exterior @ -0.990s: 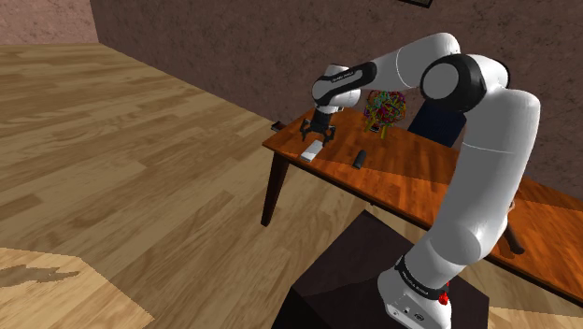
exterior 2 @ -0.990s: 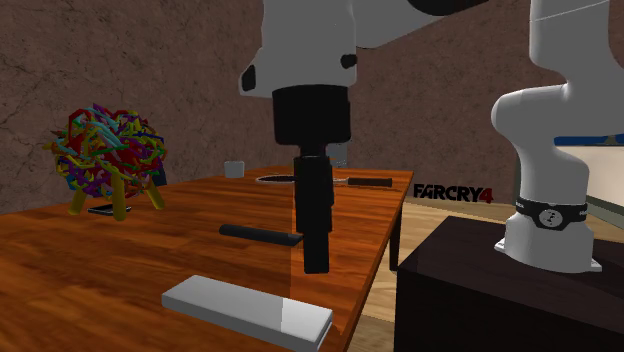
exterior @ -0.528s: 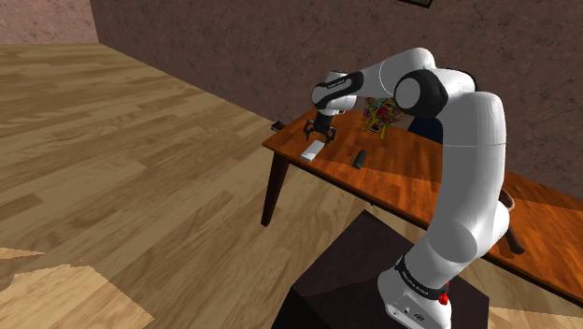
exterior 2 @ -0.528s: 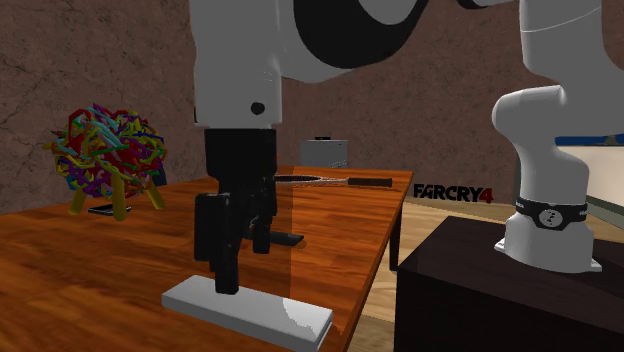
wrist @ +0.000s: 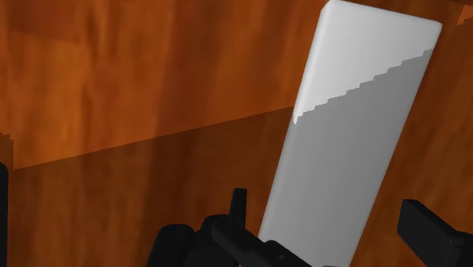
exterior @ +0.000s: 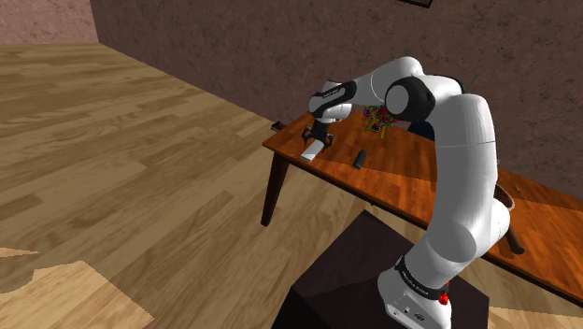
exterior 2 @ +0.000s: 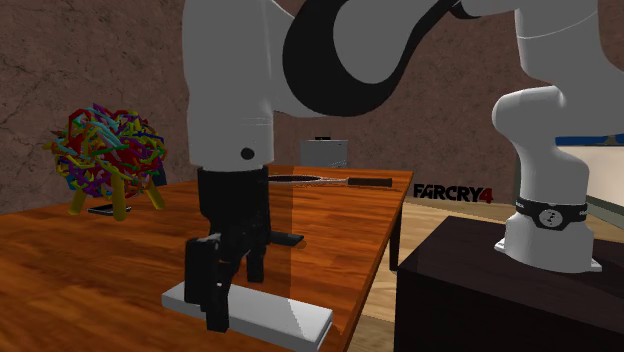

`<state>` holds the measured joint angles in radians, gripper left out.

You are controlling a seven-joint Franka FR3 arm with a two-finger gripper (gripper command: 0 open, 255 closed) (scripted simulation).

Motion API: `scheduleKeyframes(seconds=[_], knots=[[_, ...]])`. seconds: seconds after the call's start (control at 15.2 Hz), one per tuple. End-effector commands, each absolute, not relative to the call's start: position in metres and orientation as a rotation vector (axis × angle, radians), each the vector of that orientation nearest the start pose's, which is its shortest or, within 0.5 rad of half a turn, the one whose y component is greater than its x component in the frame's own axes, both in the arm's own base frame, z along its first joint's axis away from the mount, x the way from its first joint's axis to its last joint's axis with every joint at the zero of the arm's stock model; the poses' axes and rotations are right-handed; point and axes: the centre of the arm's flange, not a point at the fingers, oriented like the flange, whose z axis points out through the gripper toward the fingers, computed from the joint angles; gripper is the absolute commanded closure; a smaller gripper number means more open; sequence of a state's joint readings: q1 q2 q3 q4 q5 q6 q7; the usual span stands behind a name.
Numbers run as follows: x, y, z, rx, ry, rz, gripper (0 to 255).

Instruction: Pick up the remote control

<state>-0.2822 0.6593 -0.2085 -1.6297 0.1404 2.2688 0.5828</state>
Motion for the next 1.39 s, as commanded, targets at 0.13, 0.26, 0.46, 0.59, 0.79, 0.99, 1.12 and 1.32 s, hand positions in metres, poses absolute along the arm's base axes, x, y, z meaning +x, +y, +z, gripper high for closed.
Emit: scheduleKeyframes(seconds=[0.13,0.26,0.46,0.59,0.79,0.99,1.12,1.32], knots=[[0.617,-0.307,0.237,-2.677,1.682,0.003,255],[0.617,-0.307,0.236,-2.677,1.682,0.003,255],[0.617,-0.307,0.236,-2.677,1.682,0.003,255],[0.617,-0.307,0.236,-2.677,1.682,0.003,255],[0.617,-0.307,0.242,-2.677,1.682,0.003,255],[0.617,-0.307,0.258,-2.677,1.682,0.003,255],[0.617,-0.307,0.268,-2.677,1.682,0.003,255],[0.617,-0.307,0.284,-2.677,1.682,0.003,255]])
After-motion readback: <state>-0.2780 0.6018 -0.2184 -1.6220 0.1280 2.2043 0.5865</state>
